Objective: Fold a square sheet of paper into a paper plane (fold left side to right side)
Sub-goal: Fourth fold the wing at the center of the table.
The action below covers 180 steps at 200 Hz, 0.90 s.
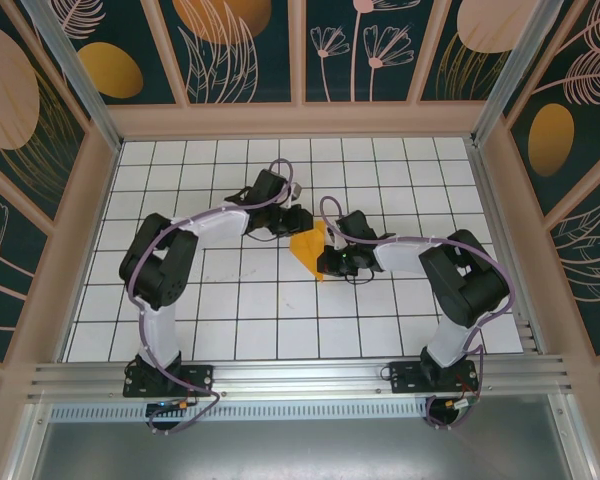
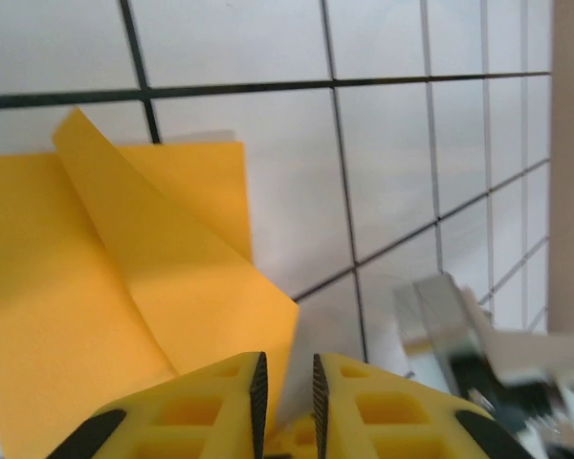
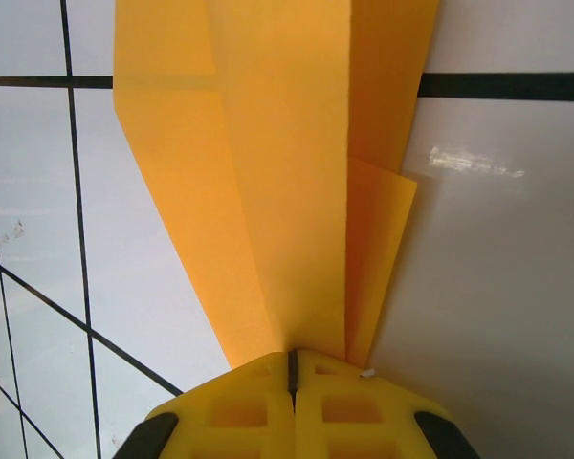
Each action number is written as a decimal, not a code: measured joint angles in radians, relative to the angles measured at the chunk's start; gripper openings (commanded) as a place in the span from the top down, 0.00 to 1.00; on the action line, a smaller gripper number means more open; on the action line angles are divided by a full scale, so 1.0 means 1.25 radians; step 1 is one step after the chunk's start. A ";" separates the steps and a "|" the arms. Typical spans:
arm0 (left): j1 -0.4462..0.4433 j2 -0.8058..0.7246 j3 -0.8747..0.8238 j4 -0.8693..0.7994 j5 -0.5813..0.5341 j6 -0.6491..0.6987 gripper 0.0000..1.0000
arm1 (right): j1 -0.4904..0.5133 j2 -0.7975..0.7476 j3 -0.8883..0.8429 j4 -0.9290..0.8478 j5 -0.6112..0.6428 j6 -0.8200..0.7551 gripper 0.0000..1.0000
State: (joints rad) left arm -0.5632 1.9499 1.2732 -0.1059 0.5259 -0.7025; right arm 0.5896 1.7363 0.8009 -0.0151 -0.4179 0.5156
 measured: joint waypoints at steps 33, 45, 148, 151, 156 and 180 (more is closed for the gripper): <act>-0.009 -0.005 -0.076 0.047 0.043 -0.020 0.81 | 0.000 0.000 0.000 0.000 0.000 0.000 0.98; -0.014 -0.002 -0.092 0.059 0.058 -0.029 0.82 | 0.000 0.000 0.000 0.000 0.001 0.000 0.98; -0.036 0.074 -0.096 0.127 0.102 -0.056 0.82 | 0.000 0.000 0.001 -0.002 0.002 0.000 0.98; -0.036 0.077 -0.095 0.127 0.102 -0.056 0.83 | 0.000 0.000 0.001 -0.002 0.002 0.000 0.98; -0.036 0.083 -0.093 0.127 0.100 -0.056 0.82 | 0.000 0.000 0.001 -0.002 0.002 0.000 0.98; -0.036 0.100 -0.079 0.122 0.096 -0.058 0.82 | 0.001 0.000 0.002 -0.004 0.004 0.000 0.99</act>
State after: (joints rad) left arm -0.6079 2.0747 1.1748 0.0463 0.6456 -0.7750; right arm 0.5903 1.7367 0.8032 -0.0200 -0.4133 0.5152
